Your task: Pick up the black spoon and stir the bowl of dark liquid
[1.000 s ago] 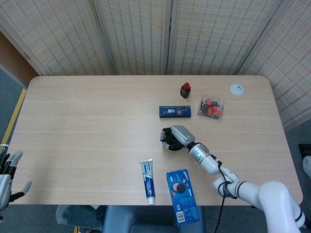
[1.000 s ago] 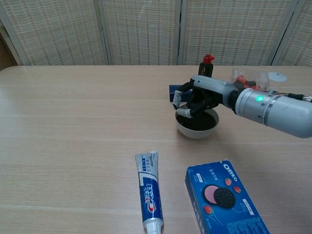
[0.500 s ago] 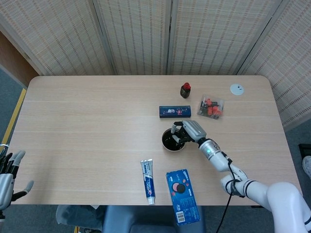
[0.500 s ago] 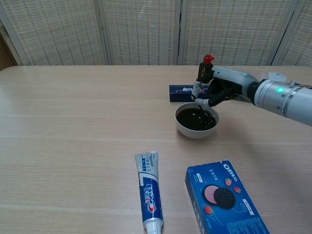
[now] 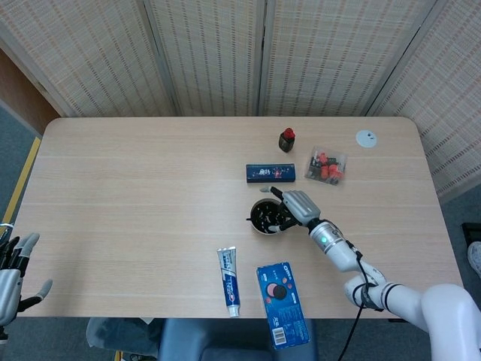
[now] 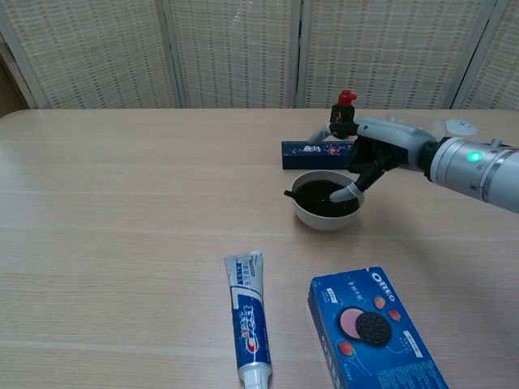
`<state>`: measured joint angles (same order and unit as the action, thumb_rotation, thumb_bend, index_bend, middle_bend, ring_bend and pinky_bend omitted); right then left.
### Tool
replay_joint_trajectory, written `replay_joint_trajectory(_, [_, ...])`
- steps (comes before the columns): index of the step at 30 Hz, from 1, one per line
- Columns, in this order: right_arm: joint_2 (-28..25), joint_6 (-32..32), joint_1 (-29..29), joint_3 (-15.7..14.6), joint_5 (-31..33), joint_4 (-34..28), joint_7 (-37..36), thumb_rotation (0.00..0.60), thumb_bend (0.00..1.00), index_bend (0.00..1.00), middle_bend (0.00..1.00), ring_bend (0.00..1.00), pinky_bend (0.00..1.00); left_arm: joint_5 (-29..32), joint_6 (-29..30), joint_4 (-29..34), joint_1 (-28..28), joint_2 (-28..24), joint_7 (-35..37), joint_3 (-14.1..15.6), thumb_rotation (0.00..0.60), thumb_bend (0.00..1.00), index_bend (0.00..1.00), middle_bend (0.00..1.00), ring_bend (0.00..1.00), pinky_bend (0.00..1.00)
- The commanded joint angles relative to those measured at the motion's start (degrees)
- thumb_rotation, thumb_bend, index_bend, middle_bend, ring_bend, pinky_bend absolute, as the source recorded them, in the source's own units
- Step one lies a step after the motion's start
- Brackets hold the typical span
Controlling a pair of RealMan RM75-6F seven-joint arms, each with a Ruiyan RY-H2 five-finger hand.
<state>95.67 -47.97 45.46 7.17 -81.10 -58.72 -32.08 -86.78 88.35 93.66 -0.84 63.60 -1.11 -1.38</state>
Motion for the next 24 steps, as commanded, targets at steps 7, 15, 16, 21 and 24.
replay_joint_trajectory(7, [-10.9,-10.6,-8.1,0.7,2.7,-13.7,9.8,0.600,0.11,0.15,0.87,0.96,1.00,0.0,-0.3,0.1,-0.5,-0.1,0.1,-0.3,0.600,0.26,0.00,0.00,0.00,0.00])
replay_joint_trajectory(15, [-22.6,-22.8,-18.3,-0.6,5.6,-26.9,24.0,0.600,0.34,0.28,0.64,0.65,0.78,-0.2,-1.1,0.5,-1.5,-0.1,-0.2,-0.8,0.600,0.26,0.00,0.00,0.00,0.00])
replay_joint_trajectory(16, [-23.9,-24.0,-19.4,-0.9,5.7,-28.2,25.3,0.600,0.34,0.29,0.60,0.60,0.73,-0.2,-1.2,0.6,-1.6,-0.1,-0.2,-0.8,0.600,0.26,0.00,0.00,0.00,0.00])
replay_joint_trajectory(21, [-30.6,-29.8,-25.3,-3.0,5.7,-33.3,30.5,0.600,0.34,0.30,0.47,0.41,0.56,-0.3,-1.7,0.6,-2.3,0.2,-0.7,-1.1,0.600,0.26,0.00,0.00,0.00,0.00])
replay_joint_trajectory(24, [-32.6,-33.5,-28.7,-4.5,4.6,-34.8,33.1,0.600,0.34,0.30,0.44,0.38,0.53,-0.5,-1.9,0.9,-2.7,0.5,-1.1,-1.2,0.600,0.26,0.00,0.00,0.00,0.00])
